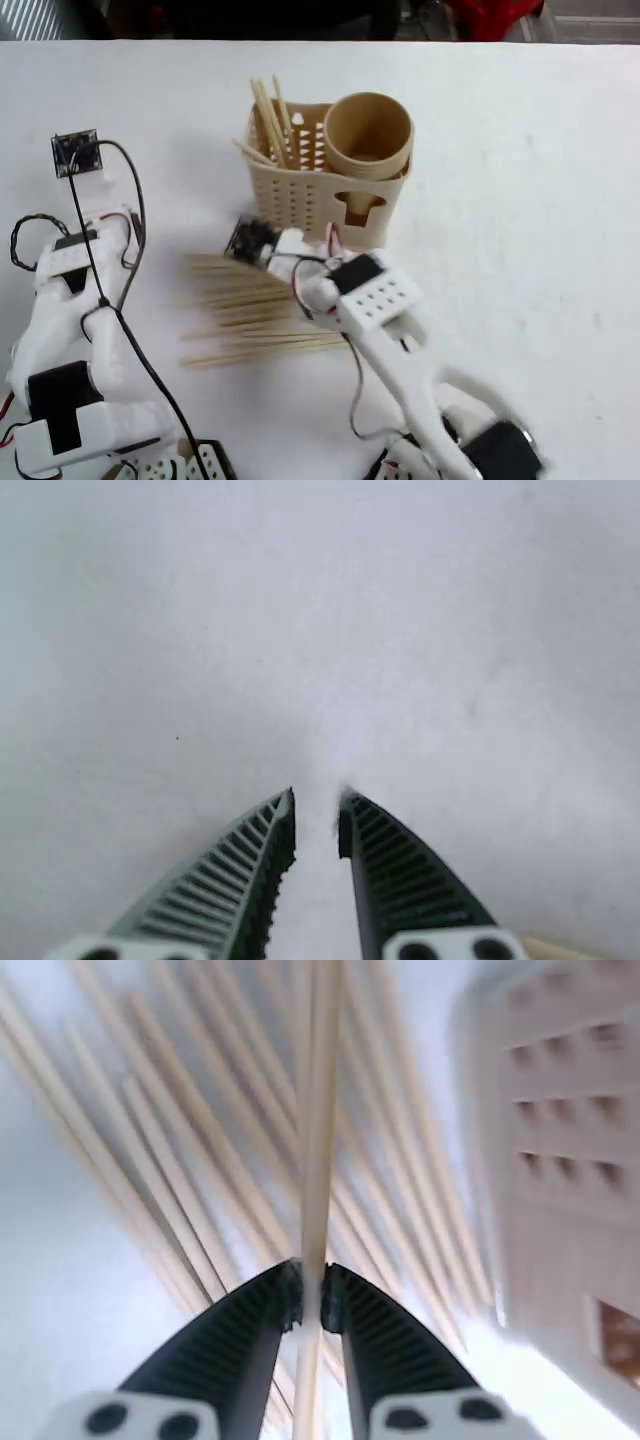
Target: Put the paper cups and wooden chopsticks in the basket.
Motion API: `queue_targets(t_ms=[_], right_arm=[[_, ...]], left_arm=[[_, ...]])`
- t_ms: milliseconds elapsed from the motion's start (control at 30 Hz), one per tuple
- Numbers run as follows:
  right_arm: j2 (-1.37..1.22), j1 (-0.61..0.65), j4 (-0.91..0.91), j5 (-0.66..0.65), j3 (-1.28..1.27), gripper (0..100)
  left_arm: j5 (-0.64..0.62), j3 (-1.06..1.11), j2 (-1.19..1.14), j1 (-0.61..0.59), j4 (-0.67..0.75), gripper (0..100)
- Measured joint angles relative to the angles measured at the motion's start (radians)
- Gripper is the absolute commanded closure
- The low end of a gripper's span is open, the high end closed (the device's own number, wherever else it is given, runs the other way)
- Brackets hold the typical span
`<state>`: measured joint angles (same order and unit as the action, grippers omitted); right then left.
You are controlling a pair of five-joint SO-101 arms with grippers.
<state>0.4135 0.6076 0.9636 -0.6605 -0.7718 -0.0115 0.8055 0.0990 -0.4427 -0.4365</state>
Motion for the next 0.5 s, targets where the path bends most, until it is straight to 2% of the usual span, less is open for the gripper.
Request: queue_targets(t_ms=[133,267,367,500], right_arm=[[0.218,0.003,0.072,0.057,0.028,98.4],[0.384,0.0,0.127,0.115,0.181,98.4],[0.399,0.0,0.129,0.173,0.359,98.4],[0.328,0.002,0.005,0.267,0.595,98.3]], left_arm=[[0.0,0.0,0.0,0.0,0.0,91],[0.0,0.0,0.0,0.0,0.0,91],[0.0,0.0,0.0,0.0,0.0,91],[0.0,0.0,0.0,0.0,0.0,91]])
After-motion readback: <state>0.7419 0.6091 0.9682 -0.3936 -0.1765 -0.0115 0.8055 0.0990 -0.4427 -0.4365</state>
